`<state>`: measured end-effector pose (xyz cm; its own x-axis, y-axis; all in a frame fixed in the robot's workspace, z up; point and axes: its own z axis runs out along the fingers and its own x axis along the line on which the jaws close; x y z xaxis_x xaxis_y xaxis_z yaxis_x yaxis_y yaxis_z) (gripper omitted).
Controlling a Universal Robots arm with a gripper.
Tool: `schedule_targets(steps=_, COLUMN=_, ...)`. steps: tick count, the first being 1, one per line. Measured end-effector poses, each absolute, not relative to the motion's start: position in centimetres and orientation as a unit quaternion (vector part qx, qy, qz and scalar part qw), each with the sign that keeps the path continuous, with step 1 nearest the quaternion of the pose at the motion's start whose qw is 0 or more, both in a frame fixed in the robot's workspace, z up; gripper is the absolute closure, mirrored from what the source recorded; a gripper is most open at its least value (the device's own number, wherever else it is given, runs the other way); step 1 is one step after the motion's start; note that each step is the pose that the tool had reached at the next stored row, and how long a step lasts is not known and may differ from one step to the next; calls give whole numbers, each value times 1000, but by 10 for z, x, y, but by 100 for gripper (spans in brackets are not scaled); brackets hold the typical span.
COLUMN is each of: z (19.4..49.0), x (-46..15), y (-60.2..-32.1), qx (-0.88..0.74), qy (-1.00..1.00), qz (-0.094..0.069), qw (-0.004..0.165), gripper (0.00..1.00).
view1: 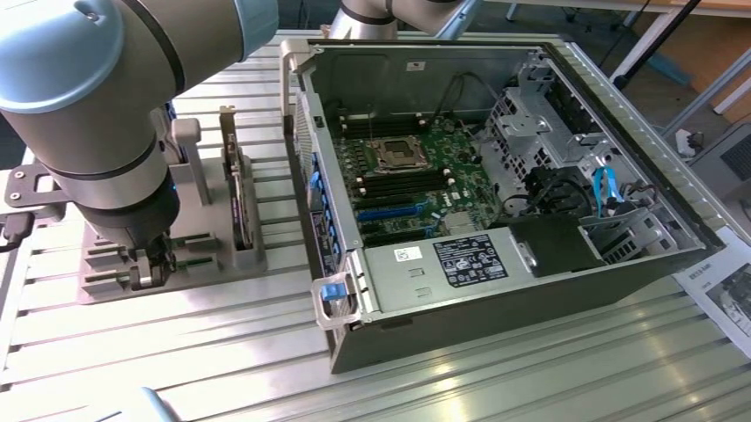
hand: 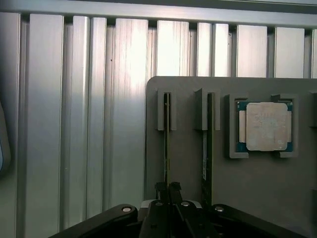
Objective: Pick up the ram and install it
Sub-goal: 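Pick up the ram and move it above insertion slot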
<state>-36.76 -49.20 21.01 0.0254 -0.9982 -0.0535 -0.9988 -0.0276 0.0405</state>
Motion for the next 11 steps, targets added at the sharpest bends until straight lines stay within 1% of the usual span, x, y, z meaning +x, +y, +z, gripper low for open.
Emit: schedule_targets(steps=11, z=214, x=-368, y=-492, qx=-716, qy=697, qz=33, qw=4, gripper=88)
